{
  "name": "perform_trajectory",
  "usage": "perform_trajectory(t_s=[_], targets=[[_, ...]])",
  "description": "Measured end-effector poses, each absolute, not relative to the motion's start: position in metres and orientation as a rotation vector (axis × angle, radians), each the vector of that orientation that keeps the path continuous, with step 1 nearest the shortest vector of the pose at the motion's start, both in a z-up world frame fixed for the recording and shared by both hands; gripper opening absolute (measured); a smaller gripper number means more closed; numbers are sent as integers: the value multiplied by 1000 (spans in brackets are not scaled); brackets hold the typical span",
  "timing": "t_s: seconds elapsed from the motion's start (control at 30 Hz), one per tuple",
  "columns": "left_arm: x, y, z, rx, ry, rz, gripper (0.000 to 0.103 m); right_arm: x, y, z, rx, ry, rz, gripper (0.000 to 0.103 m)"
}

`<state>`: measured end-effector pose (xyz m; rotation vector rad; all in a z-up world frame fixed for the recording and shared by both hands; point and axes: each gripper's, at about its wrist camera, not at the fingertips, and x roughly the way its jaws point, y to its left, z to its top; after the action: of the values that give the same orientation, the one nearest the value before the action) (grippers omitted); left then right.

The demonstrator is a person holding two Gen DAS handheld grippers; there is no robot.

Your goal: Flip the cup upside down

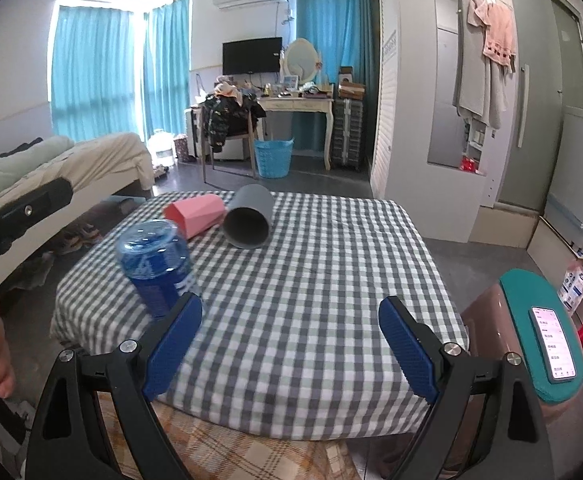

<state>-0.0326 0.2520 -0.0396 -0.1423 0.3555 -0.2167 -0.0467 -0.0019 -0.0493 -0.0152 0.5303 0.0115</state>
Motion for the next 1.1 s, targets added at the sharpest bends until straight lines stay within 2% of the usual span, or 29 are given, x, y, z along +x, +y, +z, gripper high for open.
perform_trajectory(t_s=[0.17,0.27,0.33,1.1], targets=[[-43,270,-57,-111,407,-163,94,-60,11,-51,-33,492,36,90],[-45,269,-68,-97,433,-148,99,-65,17,-56,-31,491,48,91],[-49,270,-74,-84,436,-139,99,-67,21,-59,-30,491,46,103],[-57,258,-83,-31,444,-141,102,-69,31,-57,-18,481,45,103]])
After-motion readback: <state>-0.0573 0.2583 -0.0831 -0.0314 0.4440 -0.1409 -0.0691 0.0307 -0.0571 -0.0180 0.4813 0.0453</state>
